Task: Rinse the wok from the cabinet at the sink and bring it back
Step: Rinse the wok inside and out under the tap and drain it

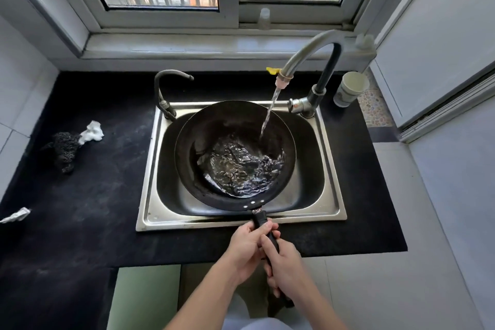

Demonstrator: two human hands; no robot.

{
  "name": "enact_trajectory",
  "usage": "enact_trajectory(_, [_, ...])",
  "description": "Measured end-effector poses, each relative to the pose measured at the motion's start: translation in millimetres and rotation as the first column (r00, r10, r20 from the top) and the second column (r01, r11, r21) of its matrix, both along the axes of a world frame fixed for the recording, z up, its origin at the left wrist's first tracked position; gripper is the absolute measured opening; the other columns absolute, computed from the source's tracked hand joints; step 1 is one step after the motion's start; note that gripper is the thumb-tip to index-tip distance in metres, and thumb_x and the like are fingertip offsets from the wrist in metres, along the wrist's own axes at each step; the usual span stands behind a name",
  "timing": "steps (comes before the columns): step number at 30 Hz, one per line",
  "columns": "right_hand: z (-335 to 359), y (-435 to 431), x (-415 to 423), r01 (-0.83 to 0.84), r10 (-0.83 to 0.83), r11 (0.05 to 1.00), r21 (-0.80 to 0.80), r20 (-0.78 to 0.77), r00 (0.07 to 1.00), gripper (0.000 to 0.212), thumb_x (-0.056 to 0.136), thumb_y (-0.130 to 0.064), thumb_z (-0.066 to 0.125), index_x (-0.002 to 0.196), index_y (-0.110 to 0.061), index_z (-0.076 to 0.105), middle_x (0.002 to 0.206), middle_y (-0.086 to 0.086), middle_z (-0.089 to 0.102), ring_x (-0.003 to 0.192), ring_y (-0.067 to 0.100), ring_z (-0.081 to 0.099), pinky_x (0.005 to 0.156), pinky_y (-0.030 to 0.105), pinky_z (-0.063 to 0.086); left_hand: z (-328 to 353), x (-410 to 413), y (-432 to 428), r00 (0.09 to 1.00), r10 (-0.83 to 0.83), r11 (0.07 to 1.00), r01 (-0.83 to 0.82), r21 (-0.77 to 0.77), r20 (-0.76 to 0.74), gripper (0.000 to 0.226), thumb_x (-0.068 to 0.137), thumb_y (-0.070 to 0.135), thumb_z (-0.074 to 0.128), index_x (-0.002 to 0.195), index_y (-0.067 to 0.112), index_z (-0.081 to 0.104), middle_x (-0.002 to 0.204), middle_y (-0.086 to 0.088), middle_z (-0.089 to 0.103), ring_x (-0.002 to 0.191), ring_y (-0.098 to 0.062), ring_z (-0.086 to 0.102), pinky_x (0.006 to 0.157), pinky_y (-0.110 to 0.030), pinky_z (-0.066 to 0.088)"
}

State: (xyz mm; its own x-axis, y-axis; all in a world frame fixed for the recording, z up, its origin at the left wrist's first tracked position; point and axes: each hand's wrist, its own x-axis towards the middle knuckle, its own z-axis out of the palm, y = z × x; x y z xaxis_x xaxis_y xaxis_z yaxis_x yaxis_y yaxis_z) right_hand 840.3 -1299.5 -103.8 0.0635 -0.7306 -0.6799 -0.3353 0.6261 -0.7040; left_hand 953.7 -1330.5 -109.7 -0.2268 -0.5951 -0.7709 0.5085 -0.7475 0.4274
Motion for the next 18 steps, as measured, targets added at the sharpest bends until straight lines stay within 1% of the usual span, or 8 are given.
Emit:
enact_trajectory(2, [2, -6, 1, -0.011, 0.011, 1.000, 0.014, 0.044, 0.999, 0.040, 0.101, -0.042, 0.052, 0.078, -0.010, 0.055, 0.051, 0.001, 0.052, 0.035, 0.016, 0.044, 0.035, 0.027, 0.038, 3, 2, -3, 0.999, 0.035, 0.999, -0.035, 0.000, 0.007, 0.010, 0.095, 0.010, 0.059, 0.099, 0.004, 0.065, 0.082, -0.008, 0.069, 0.076, -0.019, 0.066, 0.075, -0.034, 0.051])
enact_trajectory(6, [6, -10, 5, -0.044, 0.041, 0.999, 0.024, 0.096, 0.994, 0.040, 0.100, -0.044, 0.053, 0.081, -0.010, 0.056, 0.053, 0.002, 0.053, 0.036, 0.016, 0.044, 0.036, 0.029, 0.039, 9, 8, -2, 0.997, 0.067, 0.998, -0.068, 0.003, 0.037, 0.009, 0.095, 0.009, 0.060, 0.099, 0.003, 0.065, 0.081, -0.009, 0.070, 0.074, -0.020, 0.067, 0.072, -0.035, 0.051])
enact_trajectory(9, [8, -6, 9, -0.067, 0.064, 0.997, 0.026, 0.117, 0.991, 0.040, 0.100, -0.045, 0.053, 0.082, -0.010, 0.057, 0.054, 0.002, 0.054, 0.036, 0.016, 0.045, 0.037, 0.029, 0.039, 9, 13, 3, 0.993, 0.091, 0.996, -0.091, -0.001, 0.077, 0.011, 0.094, 0.007, 0.060, 0.101, 0.001, 0.066, 0.085, -0.010, 0.071, 0.078, -0.020, 0.067, 0.076, -0.037, 0.051])
enact_trajectory(13, [7, 6, 16, -0.058, 0.052, 0.998, 0.036, 0.152, 0.987, 0.041, 0.100, -0.045, 0.053, 0.076, -0.012, 0.055, 0.052, 0.001, 0.052, 0.034, 0.015, 0.042, 0.035, 0.026, 0.036, 8, 19, 15, 0.988, 0.106, 0.994, -0.106, -0.002, 0.112, 0.019, 0.094, 0.005, 0.060, 0.110, -0.004, 0.063, 0.084, -0.010, 0.070, 0.080, -0.020, 0.068, 0.066, -0.031, 0.057])
enact_trajectory(18, [8, 18, 23, -0.054, 0.036, 0.995, 0.080, 0.212, 0.977, 0.038, 0.102, -0.042, 0.051, 0.080, -0.011, 0.055, 0.052, 0.001, 0.050, 0.034, 0.015, 0.039, 0.033, 0.022, 0.033, 6, 26, 29, 0.982, 0.113, 0.993, -0.114, -0.001, 0.153, 0.019, 0.092, 0.002, 0.061, 0.110, -0.005, 0.062, 0.088, -0.012, 0.069, 0.083, -0.022, 0.068, 0.069, -0.031, 0.058])
